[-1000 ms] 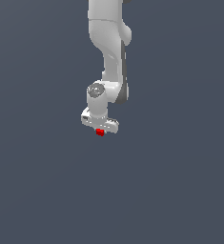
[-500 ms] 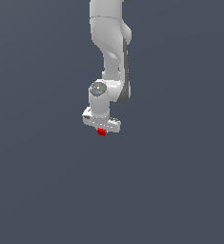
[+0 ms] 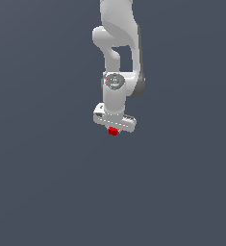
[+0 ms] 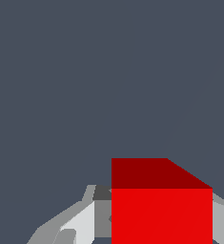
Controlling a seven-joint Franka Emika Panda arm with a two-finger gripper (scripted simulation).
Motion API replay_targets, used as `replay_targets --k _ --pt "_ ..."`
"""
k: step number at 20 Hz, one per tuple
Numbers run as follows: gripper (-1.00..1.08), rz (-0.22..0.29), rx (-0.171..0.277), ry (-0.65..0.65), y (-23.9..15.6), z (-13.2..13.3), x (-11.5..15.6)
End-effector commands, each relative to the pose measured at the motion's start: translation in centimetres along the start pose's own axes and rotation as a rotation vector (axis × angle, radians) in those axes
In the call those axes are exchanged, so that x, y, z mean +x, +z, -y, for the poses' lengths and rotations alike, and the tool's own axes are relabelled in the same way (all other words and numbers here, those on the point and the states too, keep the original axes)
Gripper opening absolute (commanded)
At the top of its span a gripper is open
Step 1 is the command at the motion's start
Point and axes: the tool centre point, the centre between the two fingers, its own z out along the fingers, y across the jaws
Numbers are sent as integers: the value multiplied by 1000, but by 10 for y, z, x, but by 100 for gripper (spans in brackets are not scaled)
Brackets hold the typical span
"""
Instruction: Pick up the red cube and move it to a goal position.
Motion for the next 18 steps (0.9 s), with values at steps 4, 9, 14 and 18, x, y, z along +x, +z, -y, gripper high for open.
replay_targets --k 4,9,14,18 --pt "-100 -1 0 0 -38 46 5" --pt "-100 -1 0 0 -60 74 9" --pt "-100 0 1 0 -71 87 11" --pt "-100 0 1 0 -72 89 12"
